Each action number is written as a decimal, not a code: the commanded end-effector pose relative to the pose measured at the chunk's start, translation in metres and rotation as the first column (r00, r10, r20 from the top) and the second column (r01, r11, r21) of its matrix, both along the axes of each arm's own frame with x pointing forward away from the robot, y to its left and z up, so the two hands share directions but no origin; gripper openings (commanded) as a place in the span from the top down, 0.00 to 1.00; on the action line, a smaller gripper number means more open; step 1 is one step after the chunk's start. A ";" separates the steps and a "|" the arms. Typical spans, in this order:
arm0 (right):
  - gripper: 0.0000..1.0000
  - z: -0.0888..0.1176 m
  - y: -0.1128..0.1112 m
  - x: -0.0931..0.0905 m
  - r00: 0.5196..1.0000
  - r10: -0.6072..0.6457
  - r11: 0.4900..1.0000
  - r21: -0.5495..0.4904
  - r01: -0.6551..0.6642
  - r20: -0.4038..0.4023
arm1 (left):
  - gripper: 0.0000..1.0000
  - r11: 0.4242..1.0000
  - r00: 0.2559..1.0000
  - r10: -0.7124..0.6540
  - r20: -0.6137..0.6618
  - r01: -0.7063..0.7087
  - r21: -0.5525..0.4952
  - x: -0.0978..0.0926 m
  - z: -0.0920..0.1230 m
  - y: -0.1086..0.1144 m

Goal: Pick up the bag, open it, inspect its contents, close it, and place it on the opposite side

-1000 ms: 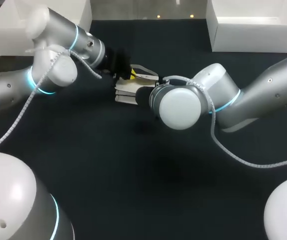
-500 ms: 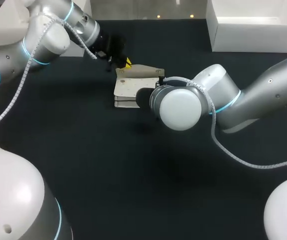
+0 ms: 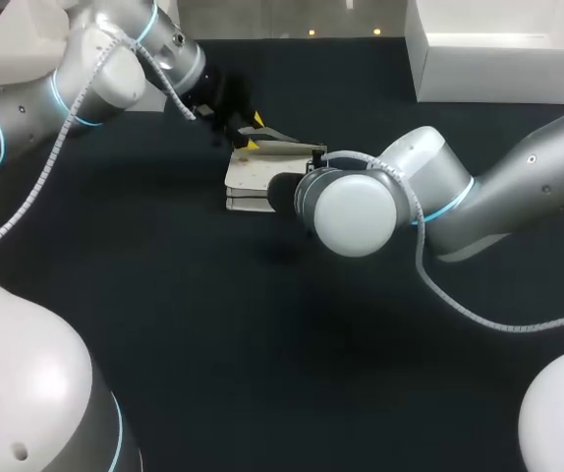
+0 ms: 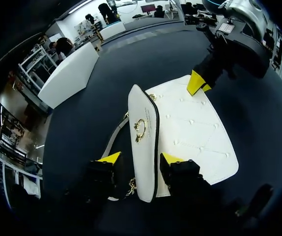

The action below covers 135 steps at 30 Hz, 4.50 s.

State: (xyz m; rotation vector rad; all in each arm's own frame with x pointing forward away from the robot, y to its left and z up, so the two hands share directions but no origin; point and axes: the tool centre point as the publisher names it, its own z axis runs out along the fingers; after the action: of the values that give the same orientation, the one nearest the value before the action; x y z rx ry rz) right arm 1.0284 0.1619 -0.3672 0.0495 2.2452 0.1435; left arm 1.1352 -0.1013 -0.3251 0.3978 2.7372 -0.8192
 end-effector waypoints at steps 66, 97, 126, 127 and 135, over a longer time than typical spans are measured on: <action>0.00 0.029 0.000 -0.015 0.997 0.024 0.999 -0.046 -0.021 0.076 | 1.00 0.988 0.990 0.138 -0.041 -0.135 0.068 0.031 -0.009 -0.014; 1.00 0.127 0.014 -0.012 0.991 0.124 0.988 -0.096 -0.118 0.056 | 1.00 0.981 0.981 0.190 0.033 -0.191 0.024 0.005 0.103 0.006; 1.00 0.125 0.023 0.056 0.986 0.158 0.985 -0.081 -0.154 0.047 | 1.00 0.974 0.974 0.227 0.024 -0.227 0.008 -0.007 0.113 0.011; 1.00 0.124 0.024 0.059 0.986 0.159 0.985 -0.081 -0.155 0.044 | 1.00 0.974 0.974 0.226 0.022 -0.227 0.006 -0.008 0.113 0.010; 1.00 0.121 0.026 0.075 0.987 0.159 0.984 -0.089 -0.156 0.025 | 1.00 0.973 0.973 0.229 0.020 -0.229 -0.009 -0.010 0.116 0.009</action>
State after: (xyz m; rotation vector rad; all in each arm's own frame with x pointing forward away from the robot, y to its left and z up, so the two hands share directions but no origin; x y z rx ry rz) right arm 1.0966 0.1834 -0.2445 -0.1737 2.2123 0.1329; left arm 1.1277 -0.0926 -0.2106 0.0867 2.6989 -0.7549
